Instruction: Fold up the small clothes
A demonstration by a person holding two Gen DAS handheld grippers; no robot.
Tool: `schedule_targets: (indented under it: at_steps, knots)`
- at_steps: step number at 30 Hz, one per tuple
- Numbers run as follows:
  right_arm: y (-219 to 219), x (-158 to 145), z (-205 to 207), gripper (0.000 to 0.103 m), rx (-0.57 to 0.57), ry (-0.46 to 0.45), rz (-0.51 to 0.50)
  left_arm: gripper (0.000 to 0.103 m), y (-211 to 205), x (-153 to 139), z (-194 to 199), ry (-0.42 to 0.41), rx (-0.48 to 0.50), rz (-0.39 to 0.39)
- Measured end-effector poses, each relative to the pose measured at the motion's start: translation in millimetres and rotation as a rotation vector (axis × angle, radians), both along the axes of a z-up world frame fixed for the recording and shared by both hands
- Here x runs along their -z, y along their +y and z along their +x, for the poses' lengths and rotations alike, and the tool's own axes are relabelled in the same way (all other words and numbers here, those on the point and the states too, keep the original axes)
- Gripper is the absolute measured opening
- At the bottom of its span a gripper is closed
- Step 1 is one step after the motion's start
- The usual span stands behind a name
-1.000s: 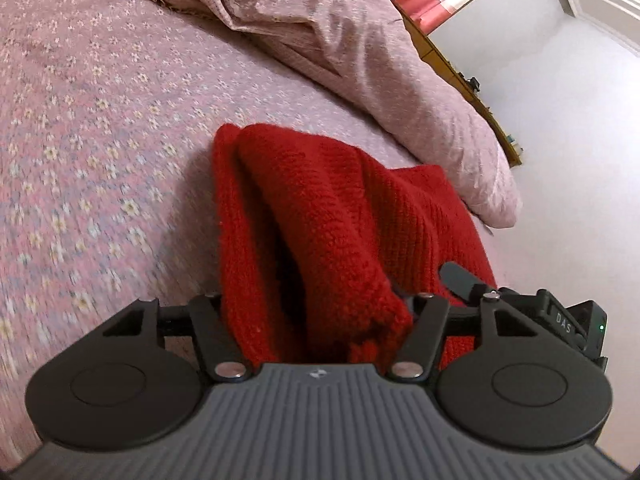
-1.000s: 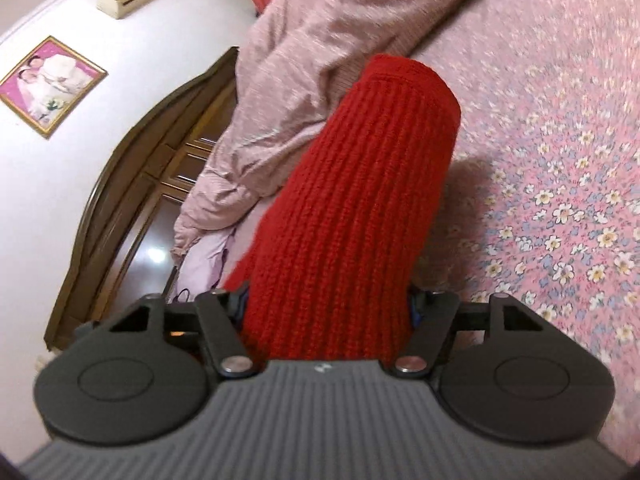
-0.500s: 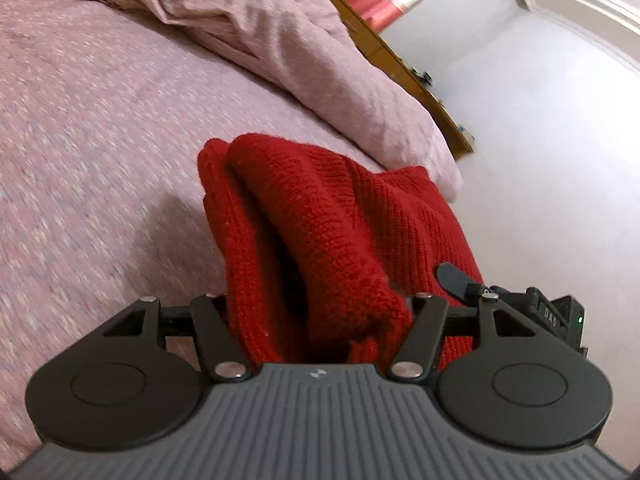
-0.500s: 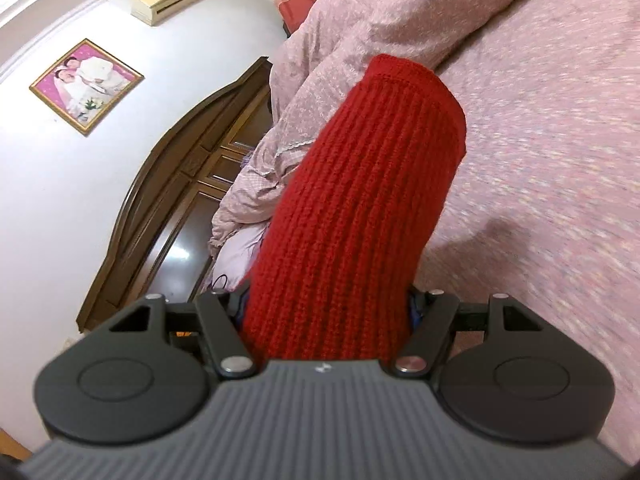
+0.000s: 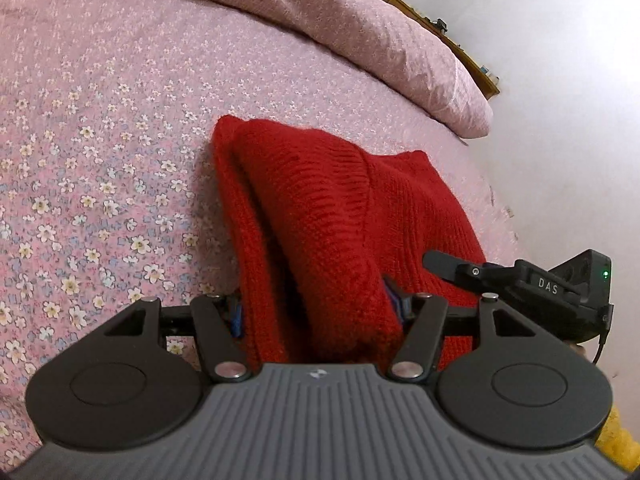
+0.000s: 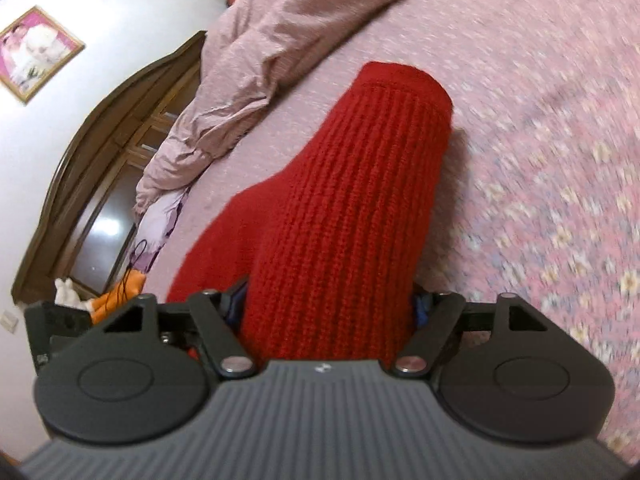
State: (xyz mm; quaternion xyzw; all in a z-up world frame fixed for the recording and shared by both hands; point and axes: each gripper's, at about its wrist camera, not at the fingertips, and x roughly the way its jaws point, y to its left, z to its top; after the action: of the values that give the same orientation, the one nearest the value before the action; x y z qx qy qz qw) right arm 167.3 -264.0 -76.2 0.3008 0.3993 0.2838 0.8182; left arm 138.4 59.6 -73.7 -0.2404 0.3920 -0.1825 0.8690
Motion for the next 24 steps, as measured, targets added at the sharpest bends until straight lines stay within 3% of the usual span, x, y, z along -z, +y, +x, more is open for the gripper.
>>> schedule_targets:
  at_steps: [7,12,17,21,24]
  knots:
    - [3,-8,-12,0.083,0.055,-0.022,-0.046,0.067,-3,-21,-4,-0.019,-0.022,0.065]
    - [-10,-26,-37,0.082,0.115,-0.105,-0.110,0.067,-4,-39,-21,-0.057,-0.049,0.168]
    - [-15,-35,-64,0.082,0.146,-0.147,-0.169,0.067,-13,-37,-24,-0.032,-0.067,0.262]
    - [-9,-28,-68,0.082,0.134,-0.156,-0.220,0.069,-13,-23,-18,-0.014,-0.083,0.253]
    - [-4,-14,-63,0.082,0.144,-0.124,-0.192,0.072,-10,-17,-17,-0.010,-0.099,0.244]
